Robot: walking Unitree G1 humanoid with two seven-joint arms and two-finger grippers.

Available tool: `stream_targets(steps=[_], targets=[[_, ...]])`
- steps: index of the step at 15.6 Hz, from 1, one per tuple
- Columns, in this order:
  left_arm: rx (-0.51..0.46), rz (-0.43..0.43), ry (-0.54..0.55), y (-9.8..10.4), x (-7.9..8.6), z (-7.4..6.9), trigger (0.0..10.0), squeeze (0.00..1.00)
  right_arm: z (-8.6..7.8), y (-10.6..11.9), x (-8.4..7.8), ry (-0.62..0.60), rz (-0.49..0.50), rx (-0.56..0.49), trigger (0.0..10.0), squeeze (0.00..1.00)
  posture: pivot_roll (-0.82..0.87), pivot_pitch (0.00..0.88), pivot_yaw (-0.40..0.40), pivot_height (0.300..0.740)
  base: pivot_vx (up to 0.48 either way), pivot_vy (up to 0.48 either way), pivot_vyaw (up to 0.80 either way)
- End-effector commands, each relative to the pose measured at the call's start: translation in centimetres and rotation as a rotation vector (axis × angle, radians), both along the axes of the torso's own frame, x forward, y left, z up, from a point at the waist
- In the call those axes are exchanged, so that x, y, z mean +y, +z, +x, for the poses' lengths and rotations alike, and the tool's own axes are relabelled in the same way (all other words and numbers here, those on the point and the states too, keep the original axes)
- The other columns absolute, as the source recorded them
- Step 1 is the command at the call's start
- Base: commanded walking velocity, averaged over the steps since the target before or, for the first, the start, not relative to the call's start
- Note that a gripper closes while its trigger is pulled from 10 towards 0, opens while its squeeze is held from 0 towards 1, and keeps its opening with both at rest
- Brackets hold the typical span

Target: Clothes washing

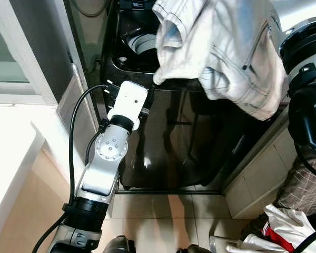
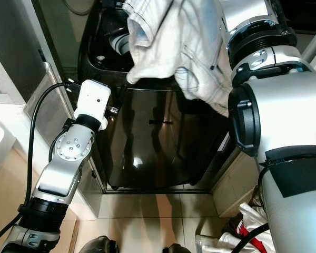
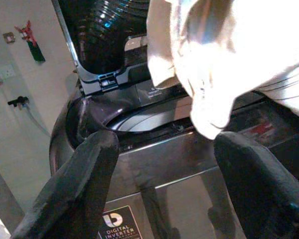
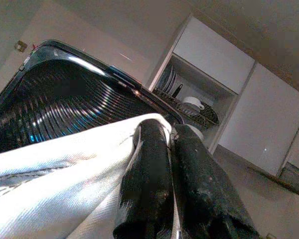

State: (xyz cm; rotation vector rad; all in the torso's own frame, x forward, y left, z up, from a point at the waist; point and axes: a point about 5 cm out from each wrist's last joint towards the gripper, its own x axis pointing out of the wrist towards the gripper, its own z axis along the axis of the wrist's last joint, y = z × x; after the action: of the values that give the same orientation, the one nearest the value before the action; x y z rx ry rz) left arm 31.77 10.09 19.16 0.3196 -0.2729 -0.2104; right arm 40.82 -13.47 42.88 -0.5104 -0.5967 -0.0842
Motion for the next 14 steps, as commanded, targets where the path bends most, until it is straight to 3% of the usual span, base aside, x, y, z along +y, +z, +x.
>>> stream_targets(steps=[1,8,9,10,12,14], targets=[[-0.009,0.006,-0.002,0.3,-0.2,0.0,10.0,0.00,-1.1,2.9,0.4,0.016,0.001,-0.093,0.0,0.00,0.03,0.000,-0.058,0.740,0.000,0.000,0.00],[-0.009,-0.005,-0.012,0.3,-0.3,-0.1,10.0,0.00,-1.0,2.6,0.6,0.005,-0.015,-0.084,0.0,0.00,0.04,0.000,-0.062,0.740,0.000,0.000,0.00],[0.003,-0.001,-0.054,0.0,-0.5,-1.8,10.0,0.00,0.1,-0.8,-2.1,0.057,0.256,-0.013,0.0,0.00,0.13,0.000,-0.141,0.740,0.000,0.000,0.00],[0.004,-0.005,-0.044,0.0,-0.3,-2.0,10.0,0.00,0.1,-1.9,-3.1,0.062,0.294,-0.035,0.0,0.00,0.13,0.000,-0.139,0.740,0.000,0.000,0.00],[0.004,-0.013,-0.045,-0.2,0.3,-2.3,10.0,0.00,-0.5,-6.2,-5.8,-0.021,0.259,-0.154,0.0,0.00,0.09,0.000,-0.119,0.740,0.000,0.000,0.00],[0.011,-0.005,-0.069,-0.4,0.3,-2.3,10.0,0.00,-1.9,-9.0,-6.3,-0.031,0.234,-0.219,0.0,0.00,0.05,0.000,-0.093,0.740,0.000,0.000,0.00]])
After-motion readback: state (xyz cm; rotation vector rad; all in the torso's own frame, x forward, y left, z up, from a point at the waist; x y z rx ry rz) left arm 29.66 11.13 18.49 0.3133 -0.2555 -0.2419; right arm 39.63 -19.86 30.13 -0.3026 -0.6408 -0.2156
